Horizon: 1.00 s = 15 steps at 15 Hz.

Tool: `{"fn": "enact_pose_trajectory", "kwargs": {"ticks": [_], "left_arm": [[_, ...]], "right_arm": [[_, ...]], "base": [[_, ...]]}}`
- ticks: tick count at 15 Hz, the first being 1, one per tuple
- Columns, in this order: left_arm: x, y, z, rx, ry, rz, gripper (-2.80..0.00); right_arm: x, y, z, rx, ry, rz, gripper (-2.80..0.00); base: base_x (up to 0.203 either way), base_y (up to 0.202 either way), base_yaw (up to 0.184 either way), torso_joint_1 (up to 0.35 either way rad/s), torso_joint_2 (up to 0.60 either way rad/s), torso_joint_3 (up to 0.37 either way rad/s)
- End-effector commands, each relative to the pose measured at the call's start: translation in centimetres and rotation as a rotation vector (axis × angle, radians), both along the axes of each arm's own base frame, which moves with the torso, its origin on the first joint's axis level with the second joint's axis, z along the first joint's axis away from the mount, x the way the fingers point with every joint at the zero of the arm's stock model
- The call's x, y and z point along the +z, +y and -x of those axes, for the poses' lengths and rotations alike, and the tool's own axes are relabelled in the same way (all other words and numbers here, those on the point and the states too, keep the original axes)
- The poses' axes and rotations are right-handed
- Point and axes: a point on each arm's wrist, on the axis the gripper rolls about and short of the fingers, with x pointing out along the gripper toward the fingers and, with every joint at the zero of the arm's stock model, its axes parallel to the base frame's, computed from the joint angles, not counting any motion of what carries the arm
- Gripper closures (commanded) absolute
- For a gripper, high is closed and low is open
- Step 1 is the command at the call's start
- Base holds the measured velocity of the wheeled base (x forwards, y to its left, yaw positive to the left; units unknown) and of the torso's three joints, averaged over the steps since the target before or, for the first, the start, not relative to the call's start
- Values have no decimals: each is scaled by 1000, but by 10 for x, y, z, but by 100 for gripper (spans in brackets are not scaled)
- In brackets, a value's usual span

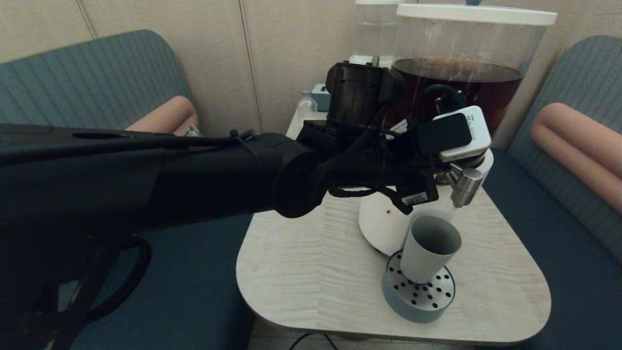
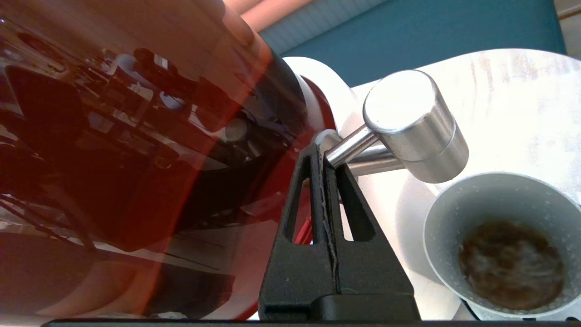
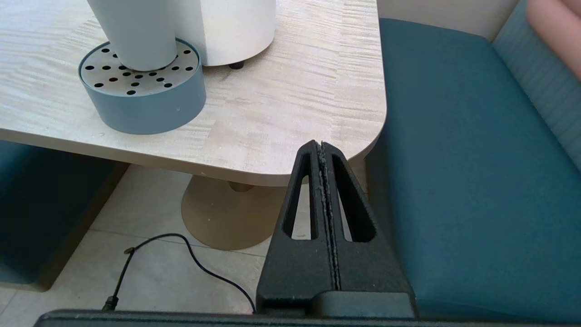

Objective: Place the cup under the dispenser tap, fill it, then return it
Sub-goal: Turn off the faucet

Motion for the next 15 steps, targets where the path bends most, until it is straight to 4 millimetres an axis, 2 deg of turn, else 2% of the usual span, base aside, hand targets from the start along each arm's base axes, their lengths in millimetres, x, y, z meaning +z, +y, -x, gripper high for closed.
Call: {"fn": "enact_pose_trajectory", "kwargs": {"ticks": [1,15], "left_arm": [[2,1,1,-2,-7,2,0],[-3,-6,-4,-19,-34,35,0]], "right_arm": [[0,0,0,1,0,1,0],[0,0,0,1,-2,1,0]], "base": [[0,0,0,0,0,0],[0,0,0,0,0,0]]}}
